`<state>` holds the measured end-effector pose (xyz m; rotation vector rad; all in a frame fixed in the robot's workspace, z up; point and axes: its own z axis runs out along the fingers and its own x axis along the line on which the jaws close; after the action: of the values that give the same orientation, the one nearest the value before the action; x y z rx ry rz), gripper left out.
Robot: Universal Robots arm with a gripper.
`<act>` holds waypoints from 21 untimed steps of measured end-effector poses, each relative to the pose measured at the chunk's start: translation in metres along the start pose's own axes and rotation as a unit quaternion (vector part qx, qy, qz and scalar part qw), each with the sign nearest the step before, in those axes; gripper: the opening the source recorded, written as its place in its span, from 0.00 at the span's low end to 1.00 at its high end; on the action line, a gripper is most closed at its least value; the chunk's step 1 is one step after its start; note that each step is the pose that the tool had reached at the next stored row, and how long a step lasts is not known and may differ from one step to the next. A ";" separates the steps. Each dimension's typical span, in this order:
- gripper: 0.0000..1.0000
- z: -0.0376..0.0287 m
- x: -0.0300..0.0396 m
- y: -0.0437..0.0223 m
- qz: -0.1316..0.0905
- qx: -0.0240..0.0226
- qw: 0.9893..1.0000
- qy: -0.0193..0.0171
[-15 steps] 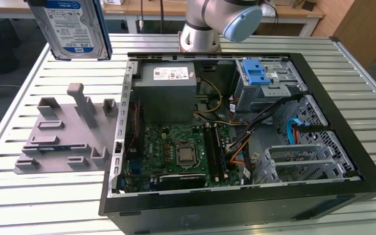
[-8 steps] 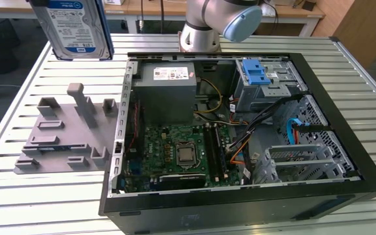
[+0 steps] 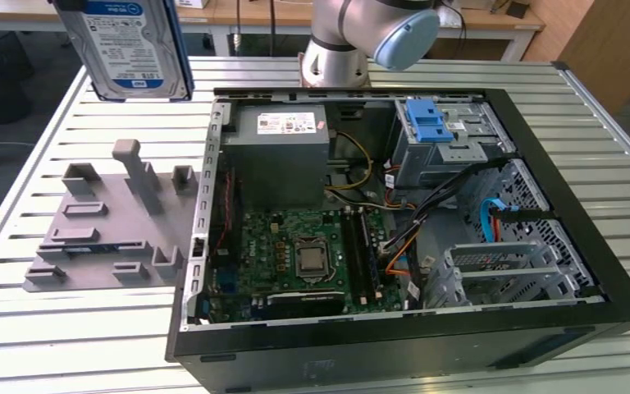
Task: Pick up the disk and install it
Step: 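Pick up the disk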
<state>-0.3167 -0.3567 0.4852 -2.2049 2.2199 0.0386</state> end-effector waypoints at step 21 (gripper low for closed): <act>0.36 -0.0001 0.0009 -0.0081 0.000 0.000 1.000 0.000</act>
<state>-0.3086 -0.3577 0.4852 -2.2049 2.2199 0.0385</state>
